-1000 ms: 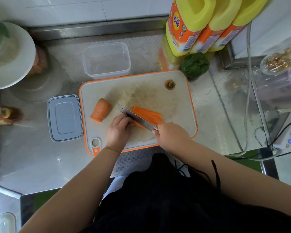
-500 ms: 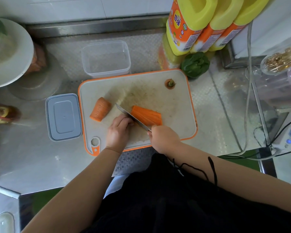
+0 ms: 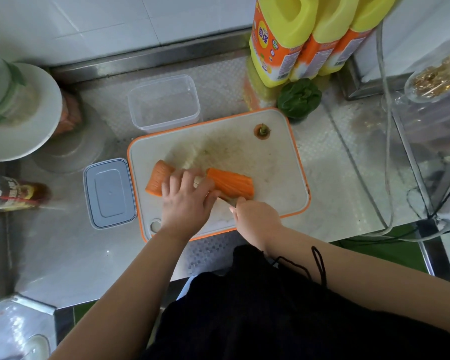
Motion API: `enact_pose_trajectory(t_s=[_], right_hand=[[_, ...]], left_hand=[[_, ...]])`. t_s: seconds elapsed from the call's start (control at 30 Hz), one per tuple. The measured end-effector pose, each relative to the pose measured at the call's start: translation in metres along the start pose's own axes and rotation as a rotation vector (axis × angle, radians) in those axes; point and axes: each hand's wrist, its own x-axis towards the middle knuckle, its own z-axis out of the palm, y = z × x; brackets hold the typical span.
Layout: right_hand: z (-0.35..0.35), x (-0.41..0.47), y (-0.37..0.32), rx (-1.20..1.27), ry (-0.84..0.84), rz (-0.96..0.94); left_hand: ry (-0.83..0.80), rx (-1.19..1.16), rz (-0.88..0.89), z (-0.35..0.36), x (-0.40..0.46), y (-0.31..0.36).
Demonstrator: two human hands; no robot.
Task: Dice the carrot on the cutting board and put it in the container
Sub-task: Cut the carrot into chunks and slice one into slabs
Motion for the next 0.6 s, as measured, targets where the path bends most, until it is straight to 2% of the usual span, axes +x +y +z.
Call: enact_pose_trajectory(t_s=[0.17, 0.23, 0.3, 0.4, 0.47, 0.53, 0.6], right_hand=[[-0.003, -0.001, 0.001, -0.016, 0.019, -0.029], [-0.004, 0.000, 0.001, -0.005, 0.012, -0.018], [-0.004, 0.000, 0.001, 0.011, 0.003, -0.002], [-0.006, 0.000, 0.004, 0.030, -0.010, 0.011], [-0.007, 0.001, 0.006, 0.038, -0.025, 0.019], [-0.008, 0.003, 0.008, 0.095, -0.061, 0.046], [-0.010, 0.006, 0.011, 0.192, -0.091, 0.085]], left_hand=[[-0.579, 0.233, 0.109, -0.015, 0.041, 0.010], [-0.637, 0.269, 0.125, -0.013, 0.046, 0.011], [-0.513, 0.251, 0.158, -0.014, 0.045, 0.009], [-0.039, 0.039, 0.116, -0.008, 0.029, -0.003], [0.142, -0.194, 0.037, -0.006, 0.011, -0.009], [0.153, -0.373, -0.081, 0.001, -0.008, -0.011], [0.051, -0.462, -0.242, 0.010, -0.024, -0.009]])
